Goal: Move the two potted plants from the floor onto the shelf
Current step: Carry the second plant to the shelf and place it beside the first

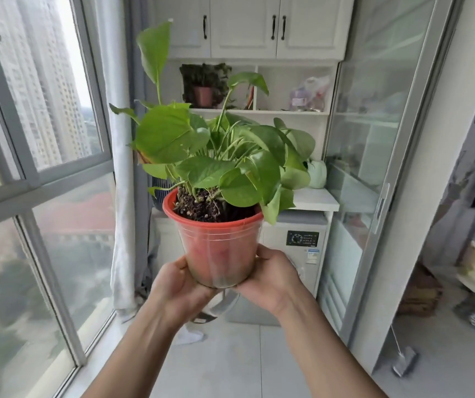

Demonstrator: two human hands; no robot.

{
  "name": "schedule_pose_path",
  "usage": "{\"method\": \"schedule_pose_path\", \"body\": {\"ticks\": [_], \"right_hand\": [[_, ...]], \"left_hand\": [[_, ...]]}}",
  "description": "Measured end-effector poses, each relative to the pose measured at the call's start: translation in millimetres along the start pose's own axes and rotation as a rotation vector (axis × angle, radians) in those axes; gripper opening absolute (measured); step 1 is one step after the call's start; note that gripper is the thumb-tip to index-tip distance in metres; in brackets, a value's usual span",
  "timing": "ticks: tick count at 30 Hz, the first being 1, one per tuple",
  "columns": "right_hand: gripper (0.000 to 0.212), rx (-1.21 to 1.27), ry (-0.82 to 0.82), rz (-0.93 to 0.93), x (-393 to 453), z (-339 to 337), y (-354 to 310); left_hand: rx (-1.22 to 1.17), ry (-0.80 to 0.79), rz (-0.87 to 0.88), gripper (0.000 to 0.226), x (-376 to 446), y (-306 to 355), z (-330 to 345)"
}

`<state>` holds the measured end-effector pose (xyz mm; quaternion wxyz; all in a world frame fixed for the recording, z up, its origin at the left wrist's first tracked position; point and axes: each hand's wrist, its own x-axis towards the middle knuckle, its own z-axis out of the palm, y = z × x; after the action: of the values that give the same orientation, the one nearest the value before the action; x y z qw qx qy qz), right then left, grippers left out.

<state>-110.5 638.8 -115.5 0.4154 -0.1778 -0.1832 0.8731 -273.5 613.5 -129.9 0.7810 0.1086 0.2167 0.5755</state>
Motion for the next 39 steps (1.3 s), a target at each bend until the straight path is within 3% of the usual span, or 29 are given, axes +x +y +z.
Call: {"method": "schedule_pose_path", "body": {"ticks": [11, 20, 31, 39], "right_hand": [[0.047, -0.018, 0.017, 0.037, 89, -38, -127], [0.044, -0.009, 0.065, -0.013, 169, -66, -175], [0.043, 0.028, 0.113, -0.175, 297, -48, -223], [0.040, 0.048, 0.120, -0.196, 346, -64, -249]], "left_hand": [[0.048, -0.012, 0.068, 0.054, 138, 7, 50], [0.063, -0.010, -0.042, 0.052, 244, 41, 47], [0.090, -0.065, -0.128, 0.054, 374, 142, 45], [0.079, -0.093, -0.193, 0.054, 438, 161, 31]]}}
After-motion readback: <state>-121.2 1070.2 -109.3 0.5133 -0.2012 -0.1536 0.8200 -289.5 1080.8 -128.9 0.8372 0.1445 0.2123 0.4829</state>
